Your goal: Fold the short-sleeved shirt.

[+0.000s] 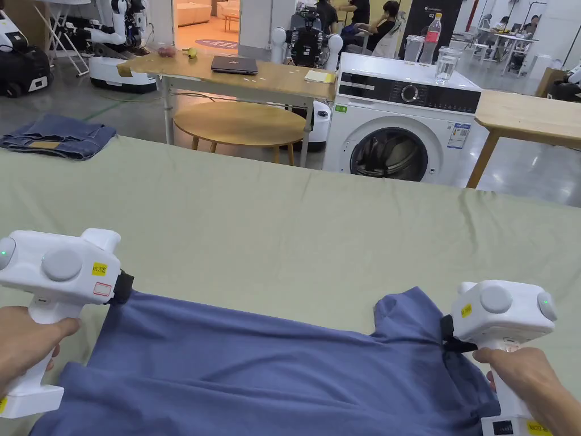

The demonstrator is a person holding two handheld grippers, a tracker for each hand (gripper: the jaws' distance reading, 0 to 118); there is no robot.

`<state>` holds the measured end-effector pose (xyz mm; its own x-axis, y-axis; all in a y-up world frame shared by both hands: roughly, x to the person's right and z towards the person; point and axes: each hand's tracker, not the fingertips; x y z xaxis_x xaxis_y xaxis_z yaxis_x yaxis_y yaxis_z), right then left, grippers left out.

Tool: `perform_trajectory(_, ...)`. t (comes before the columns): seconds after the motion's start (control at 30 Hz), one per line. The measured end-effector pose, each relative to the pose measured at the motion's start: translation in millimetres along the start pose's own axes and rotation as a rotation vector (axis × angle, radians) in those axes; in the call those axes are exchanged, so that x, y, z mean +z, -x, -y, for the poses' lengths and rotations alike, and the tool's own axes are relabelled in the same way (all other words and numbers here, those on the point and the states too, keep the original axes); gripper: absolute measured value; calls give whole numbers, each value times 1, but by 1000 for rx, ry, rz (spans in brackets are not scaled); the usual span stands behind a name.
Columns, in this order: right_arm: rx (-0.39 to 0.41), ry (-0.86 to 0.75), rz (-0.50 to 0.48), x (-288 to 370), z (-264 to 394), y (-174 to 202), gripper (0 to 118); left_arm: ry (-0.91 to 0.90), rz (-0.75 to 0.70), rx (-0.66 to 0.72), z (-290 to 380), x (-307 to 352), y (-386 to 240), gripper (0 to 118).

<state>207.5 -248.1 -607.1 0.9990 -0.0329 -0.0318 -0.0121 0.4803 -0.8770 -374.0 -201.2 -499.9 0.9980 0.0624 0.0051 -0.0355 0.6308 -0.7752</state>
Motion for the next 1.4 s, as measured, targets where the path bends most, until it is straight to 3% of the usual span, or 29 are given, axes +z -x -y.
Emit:
perform_trajectory(0.43, -27, -239, -46, 149, 68, -6, 0, -100, 26, -9, 14, 77, 5, 0)
perform_trajectory(0.77, -3, -311, -68, 230, 158, -4, 0, -148, 79, 16, 69, 138, 24, 0)
perform_trajectory(1.07, 37, -208, -42, 227, 237, -3, 0, -35, 100, 11, 142, 141, 28, 0)
perform_trajectory(1.4, 67, -55, 50, 151, 262, -14, 0, 142, 51, -24, 192, 92, 16, 0)
